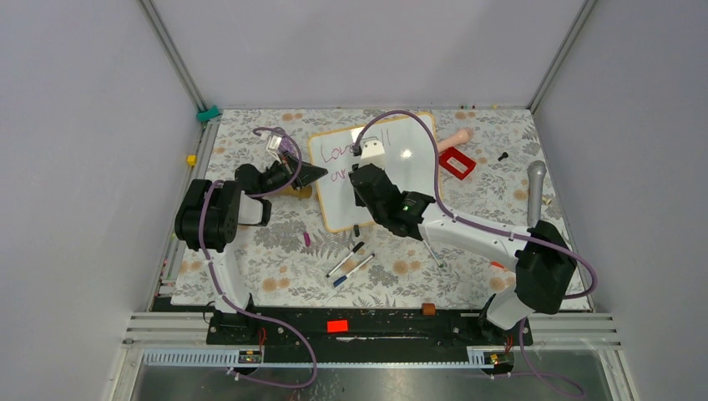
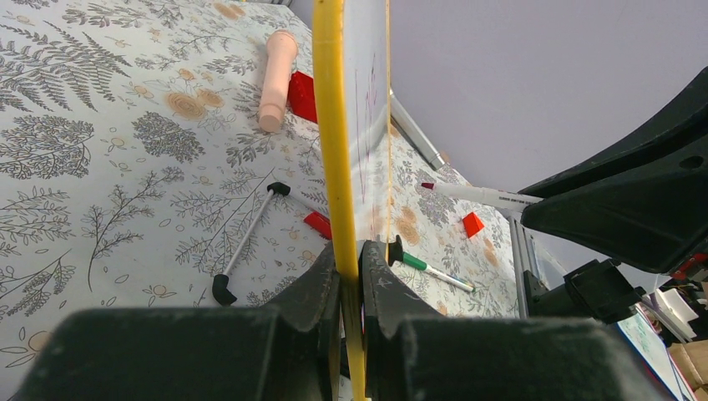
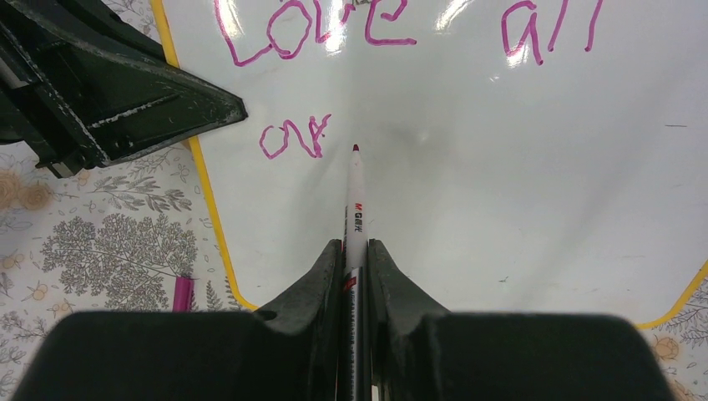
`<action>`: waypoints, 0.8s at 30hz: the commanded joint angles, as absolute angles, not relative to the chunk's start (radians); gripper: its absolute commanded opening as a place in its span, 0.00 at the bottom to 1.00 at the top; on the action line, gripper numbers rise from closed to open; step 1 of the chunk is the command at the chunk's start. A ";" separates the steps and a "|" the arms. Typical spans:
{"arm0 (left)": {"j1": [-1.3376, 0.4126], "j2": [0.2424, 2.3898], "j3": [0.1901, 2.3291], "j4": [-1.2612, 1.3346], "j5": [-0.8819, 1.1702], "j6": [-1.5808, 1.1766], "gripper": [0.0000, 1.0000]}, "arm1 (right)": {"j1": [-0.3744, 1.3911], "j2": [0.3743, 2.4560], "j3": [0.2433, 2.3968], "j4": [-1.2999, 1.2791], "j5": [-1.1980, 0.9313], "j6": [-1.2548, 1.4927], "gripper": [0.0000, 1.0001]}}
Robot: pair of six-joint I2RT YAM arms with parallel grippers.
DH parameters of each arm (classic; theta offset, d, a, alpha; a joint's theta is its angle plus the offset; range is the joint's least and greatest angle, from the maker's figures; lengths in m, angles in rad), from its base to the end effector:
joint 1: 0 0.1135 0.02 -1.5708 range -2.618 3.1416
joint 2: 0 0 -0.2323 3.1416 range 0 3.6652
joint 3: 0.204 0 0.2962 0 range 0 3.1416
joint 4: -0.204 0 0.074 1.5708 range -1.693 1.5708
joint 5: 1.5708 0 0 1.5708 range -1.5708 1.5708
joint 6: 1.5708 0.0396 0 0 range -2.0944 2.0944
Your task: Write a sentence on the whiteboard
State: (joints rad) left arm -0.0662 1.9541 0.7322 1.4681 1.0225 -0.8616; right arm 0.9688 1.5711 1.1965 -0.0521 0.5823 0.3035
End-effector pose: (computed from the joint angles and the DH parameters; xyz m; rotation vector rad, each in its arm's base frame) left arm 0.3512 -0.0572 0.0999 0.3610 1.5706 -1.4069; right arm 0.2498 0.3251 0.2512 -0.2736 1.9135 0.2685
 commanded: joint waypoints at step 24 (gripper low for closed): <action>-0.081 1.957 0.679 1.475 1.027 -0.660 0.00 | 0.976 1.552 1.270 -0.112 0.564 0.280 0.00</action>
